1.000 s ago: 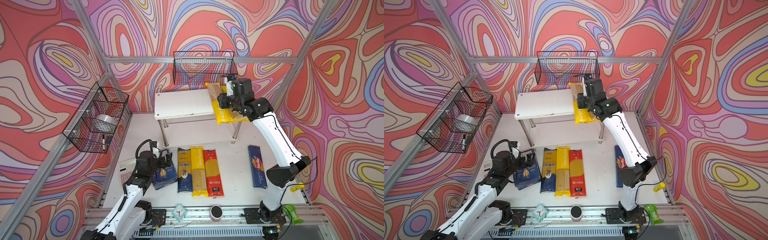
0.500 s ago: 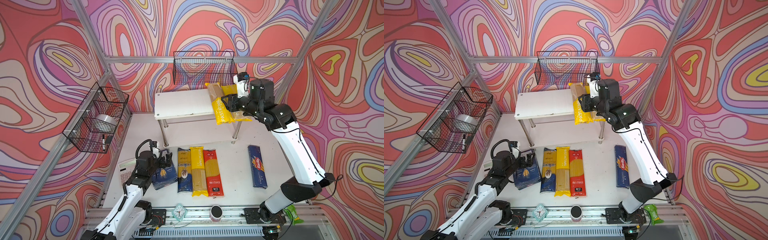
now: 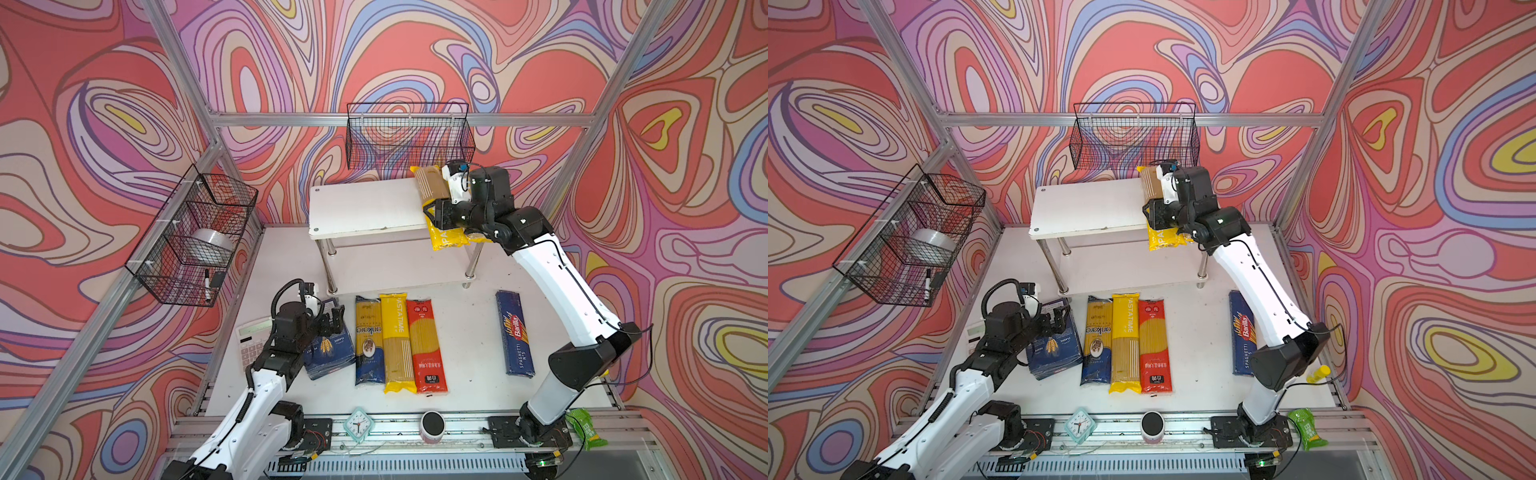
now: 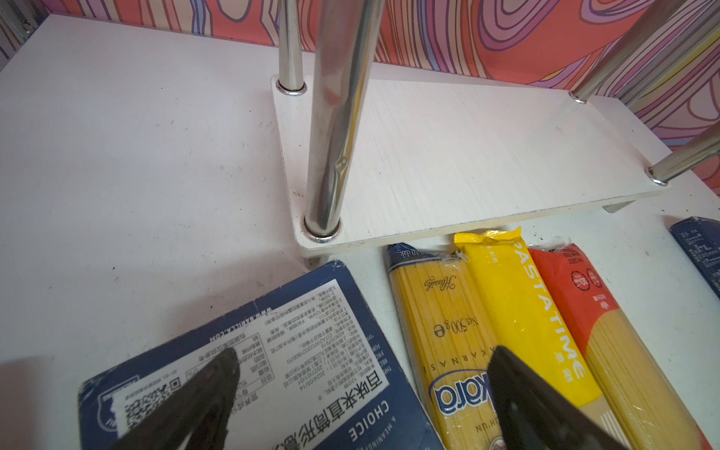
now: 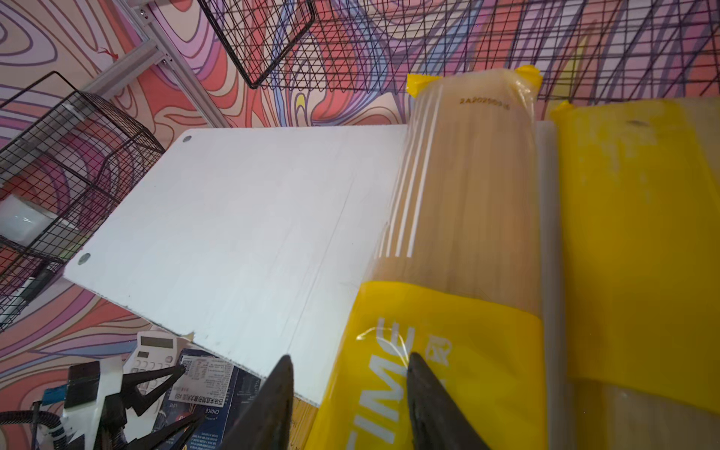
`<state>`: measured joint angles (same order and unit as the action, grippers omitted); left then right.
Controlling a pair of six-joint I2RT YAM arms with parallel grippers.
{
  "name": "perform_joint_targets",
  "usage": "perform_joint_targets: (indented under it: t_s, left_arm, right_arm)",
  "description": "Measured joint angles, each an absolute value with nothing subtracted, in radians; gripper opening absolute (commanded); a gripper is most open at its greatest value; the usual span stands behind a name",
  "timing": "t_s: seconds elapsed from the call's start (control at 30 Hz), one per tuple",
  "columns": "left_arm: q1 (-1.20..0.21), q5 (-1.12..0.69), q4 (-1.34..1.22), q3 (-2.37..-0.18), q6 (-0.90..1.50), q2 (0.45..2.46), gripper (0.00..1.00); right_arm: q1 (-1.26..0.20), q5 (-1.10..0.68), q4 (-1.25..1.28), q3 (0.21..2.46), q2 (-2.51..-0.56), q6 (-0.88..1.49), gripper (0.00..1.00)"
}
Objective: Arrange pasta packages on shelves
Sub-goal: Place the pasta bag on the shelf.
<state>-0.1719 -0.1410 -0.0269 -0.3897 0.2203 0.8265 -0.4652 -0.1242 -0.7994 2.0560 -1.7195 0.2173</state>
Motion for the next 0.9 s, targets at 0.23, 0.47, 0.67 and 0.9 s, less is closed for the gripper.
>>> perform_joint_targets:
  t_s: [0.23, 0.47, 0.67, 0.9]
  left_arm:
    - [-0.172, -0.141, -0.027, -0.390, 0.220, 0.826, 1.00]
    - [-0.172, -0.141, -0.027, -0.390, 0.220, 0.826, 1.00]
    - [-0.172, -0.141, -0.027, -0.390, 0.220, 0.826, 1.00]
    - [-0.172, -0.141, -0.027, -0.390, 0.220, 0.826, 1.00]
  right_arm:
    - [-0.465, -0.121, -0.814, 2.066, -1.720, 0.222, 0.49]
    - [-0.465, -0.125, -0.852, 2.135, -1.720, 0.207, 0.49]
    - [-0.466, -0.286, -0.780, 2.081, -1.656, 0.176, 0.49]
    - [-0.616, -0.461, -0.751, 2.008, -1.601, 0.056, 0.49]
